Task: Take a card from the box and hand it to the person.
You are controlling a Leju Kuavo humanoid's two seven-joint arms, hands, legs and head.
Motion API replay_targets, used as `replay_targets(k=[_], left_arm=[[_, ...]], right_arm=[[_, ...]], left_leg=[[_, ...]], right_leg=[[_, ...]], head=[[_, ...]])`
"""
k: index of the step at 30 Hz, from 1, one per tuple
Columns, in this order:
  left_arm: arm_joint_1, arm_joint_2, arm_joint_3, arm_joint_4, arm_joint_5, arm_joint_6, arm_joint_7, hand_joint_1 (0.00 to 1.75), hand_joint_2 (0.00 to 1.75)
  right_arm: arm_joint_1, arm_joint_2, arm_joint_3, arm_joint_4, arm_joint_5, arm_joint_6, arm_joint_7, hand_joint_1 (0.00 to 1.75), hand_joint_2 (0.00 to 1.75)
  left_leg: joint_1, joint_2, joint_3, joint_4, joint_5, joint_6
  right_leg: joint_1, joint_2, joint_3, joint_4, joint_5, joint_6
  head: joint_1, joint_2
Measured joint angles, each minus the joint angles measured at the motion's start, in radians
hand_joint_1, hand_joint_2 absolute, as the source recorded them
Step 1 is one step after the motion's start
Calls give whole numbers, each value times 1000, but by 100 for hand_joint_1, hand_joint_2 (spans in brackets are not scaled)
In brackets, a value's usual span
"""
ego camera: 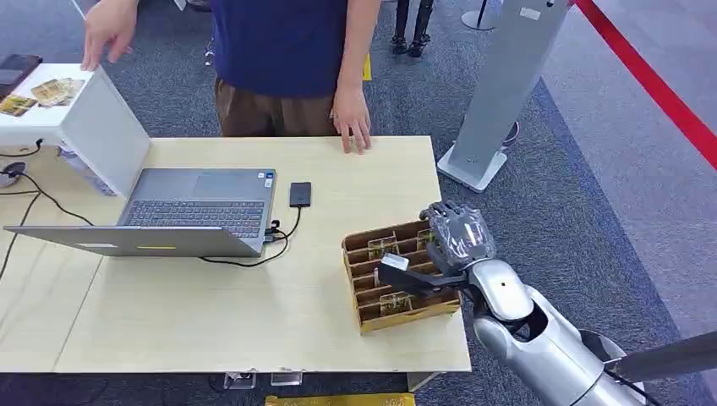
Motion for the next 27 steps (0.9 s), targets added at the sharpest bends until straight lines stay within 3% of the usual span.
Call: replay_targets(k=[7, 15, 21, 27], left_arm=[[0, 0, 0, 0, 0, 0, 0, 0, 0], [0, 0, 0, 0, 0, 0, 0, 0, 0], [0, 0, 0, 0, 0, 0, 0, 0, 0], [0, 1, 0, 0, -2, -11, 0, 0, 0]], right_arm=[[0, 0, 0, 8, 0, -6, 8, 124, 175], [1, 0, -1, 8, 0, -8, 10, 131, 175], [2, -1, -2, 8, -3, -11, 12, 122, 175], [5, 0, -3, 8, -21, -16, 3, 124, 175]], left_leg=[[0, 0, 0, 0, 0, 0], [0, 0, 0, 0, 0, 0], [0, 0, 0, 0, 0, 0], [0, 0, 0, 0, 0, 0]], right_leg=[[0, 0, 0, 0, 0, 0], [0, 0, 0, 0, 0, 0], [0, 0, 0, 0, 0, 0], [0, 0, 0, 0, 0, 0]], head=[[0, 0], [0, 0], [0, 0], [0, 0]])
